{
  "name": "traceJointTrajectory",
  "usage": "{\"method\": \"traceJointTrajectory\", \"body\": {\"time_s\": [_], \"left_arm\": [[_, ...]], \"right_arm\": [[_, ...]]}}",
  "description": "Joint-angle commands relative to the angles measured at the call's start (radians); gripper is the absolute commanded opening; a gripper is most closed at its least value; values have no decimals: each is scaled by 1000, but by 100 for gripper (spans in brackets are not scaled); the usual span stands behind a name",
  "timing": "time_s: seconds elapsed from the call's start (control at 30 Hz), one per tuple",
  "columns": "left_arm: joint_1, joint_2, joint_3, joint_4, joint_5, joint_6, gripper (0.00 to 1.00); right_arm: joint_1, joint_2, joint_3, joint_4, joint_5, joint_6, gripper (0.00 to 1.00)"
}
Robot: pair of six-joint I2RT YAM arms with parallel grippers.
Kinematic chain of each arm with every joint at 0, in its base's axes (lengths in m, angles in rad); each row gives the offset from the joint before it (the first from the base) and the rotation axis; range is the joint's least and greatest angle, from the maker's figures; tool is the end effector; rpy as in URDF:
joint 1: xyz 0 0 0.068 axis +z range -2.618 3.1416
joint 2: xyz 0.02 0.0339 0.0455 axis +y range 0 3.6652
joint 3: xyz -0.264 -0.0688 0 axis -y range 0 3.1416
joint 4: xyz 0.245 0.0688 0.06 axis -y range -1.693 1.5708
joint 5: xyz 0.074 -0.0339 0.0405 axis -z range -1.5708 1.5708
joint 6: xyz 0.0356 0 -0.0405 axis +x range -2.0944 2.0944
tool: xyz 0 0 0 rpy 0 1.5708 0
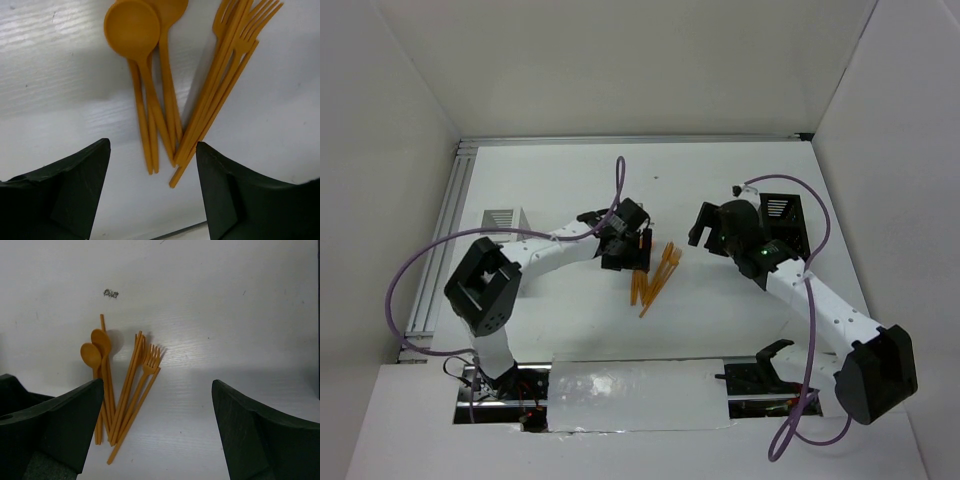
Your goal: Sort the eating utensils into containers
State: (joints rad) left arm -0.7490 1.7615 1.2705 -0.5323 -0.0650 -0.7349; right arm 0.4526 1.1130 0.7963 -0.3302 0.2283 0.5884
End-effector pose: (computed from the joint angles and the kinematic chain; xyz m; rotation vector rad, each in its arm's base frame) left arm 0.2736 -0.2512 0.2166 -0.0055 2.6610 -0.4411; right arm 0.2207 0.0984 0.2655 0.2763 2.2004 0.3280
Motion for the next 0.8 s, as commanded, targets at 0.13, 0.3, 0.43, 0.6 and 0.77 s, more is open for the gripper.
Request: {"method": "traceJointTrajectory", "body": {"time_s": [0.13,0.3,0.43,0.6,0.77], "left_arm": [[-50,147,153,-58,-133,-132,75],[-50,203,179,-55,-128,-149,73],[-50,223,197,-78,-154,-170,65],[-46,254,214,-69,-159,-169,62],[-44,280,231,-71,-171,-169,53]], "right_arm": [[-61,-27,-3,-6,-61,-42,95],[-94,-58,-22,-6,-83,-52,95],[-112,-65,-31,-6,-105,-56,95],[-132,-73,-40,-6,-127,-56,95],[-141,-82,-49,-15,-136,-50,95]]}}
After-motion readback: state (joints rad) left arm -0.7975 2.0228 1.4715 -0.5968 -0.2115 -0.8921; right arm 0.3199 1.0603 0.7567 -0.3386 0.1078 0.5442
